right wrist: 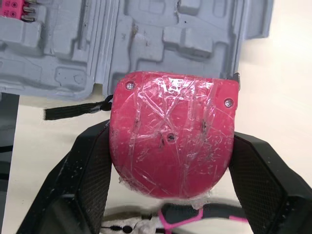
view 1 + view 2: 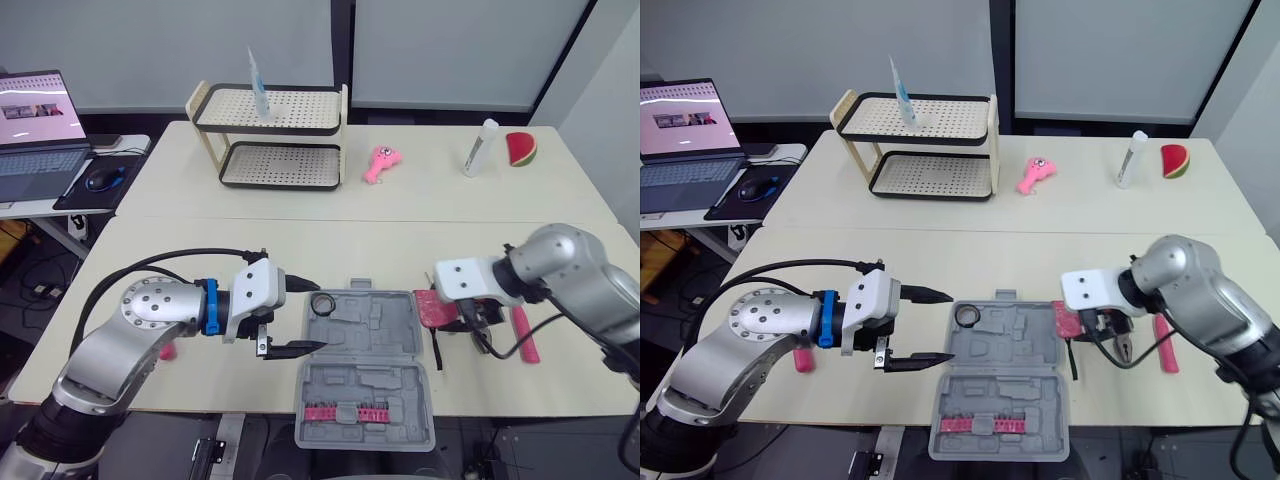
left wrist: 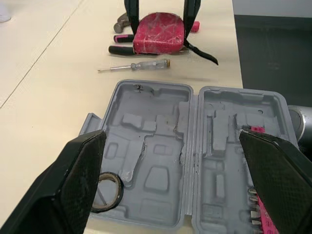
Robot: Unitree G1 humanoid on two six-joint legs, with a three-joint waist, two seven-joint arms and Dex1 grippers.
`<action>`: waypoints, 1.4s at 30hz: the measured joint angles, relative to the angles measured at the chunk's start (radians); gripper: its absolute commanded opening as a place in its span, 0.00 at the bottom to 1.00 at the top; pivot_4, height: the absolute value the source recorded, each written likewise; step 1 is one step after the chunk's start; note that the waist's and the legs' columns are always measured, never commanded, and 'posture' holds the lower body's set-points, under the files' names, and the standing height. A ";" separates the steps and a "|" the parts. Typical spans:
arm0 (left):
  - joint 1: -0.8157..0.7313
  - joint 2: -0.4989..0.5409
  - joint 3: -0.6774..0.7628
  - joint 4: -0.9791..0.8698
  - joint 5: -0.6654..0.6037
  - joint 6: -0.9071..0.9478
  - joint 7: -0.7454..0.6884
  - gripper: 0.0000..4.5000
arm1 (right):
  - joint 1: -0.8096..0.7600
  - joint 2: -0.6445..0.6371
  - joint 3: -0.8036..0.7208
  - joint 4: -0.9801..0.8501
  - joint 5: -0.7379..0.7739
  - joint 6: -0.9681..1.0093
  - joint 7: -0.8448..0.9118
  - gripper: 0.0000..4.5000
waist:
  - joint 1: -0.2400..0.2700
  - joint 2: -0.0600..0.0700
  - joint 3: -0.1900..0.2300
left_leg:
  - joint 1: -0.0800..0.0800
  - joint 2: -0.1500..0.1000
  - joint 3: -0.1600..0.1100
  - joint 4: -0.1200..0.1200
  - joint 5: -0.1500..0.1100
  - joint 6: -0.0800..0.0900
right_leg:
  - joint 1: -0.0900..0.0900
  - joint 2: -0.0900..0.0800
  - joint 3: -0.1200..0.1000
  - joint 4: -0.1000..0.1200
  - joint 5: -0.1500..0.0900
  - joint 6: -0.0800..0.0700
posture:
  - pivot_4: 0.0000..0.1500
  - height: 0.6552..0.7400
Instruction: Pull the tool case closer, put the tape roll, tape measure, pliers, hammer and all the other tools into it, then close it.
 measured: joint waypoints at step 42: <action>0.026 0.007 -0.022 -0.034 0.066 0.021 0.031 1.00 | -0.173 0.323 0.137 0.415 -0.199 -0.078 -0.012 1.00 | -0.004 0.000 0.000 | -0.006 0.000 0.003 0.001 0.003 -0.005 | -0.012 0.000 0.002 0.008 0.000 0.000 | 1.00 0.87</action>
